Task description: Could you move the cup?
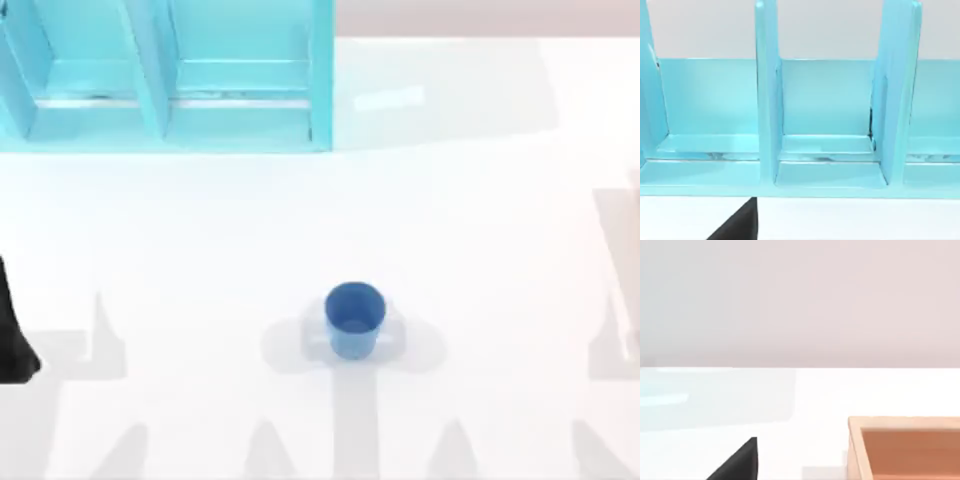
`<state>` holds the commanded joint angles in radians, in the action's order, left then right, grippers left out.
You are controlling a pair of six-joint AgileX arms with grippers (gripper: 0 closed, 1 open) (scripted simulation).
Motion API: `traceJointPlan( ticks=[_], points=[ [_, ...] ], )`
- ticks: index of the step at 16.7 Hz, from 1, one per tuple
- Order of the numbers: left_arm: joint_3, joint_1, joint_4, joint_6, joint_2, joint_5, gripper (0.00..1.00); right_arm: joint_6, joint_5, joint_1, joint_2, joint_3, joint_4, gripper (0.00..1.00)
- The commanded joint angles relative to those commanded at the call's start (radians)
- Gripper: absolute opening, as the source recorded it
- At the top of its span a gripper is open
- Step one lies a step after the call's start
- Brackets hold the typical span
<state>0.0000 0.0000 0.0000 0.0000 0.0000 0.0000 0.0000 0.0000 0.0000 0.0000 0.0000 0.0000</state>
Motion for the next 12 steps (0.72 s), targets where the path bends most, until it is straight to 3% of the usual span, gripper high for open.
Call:
traceJointPlan(
  ticks=[6, 12],
  points=[
    [0.076, -0.02, -0.056, -0.042, 0.095, -0.006, 1.0, 0.0, 0.0, 0.0, 0.0, 0.0, 0.0, 1.0],
    [0.379, -0.117, -0.325, -0.204, 0.524, -0.036, 1.0, 0.0, 0.0, 0.0, 0.0, 0.0, 0.0, 1.0]
  ],
)
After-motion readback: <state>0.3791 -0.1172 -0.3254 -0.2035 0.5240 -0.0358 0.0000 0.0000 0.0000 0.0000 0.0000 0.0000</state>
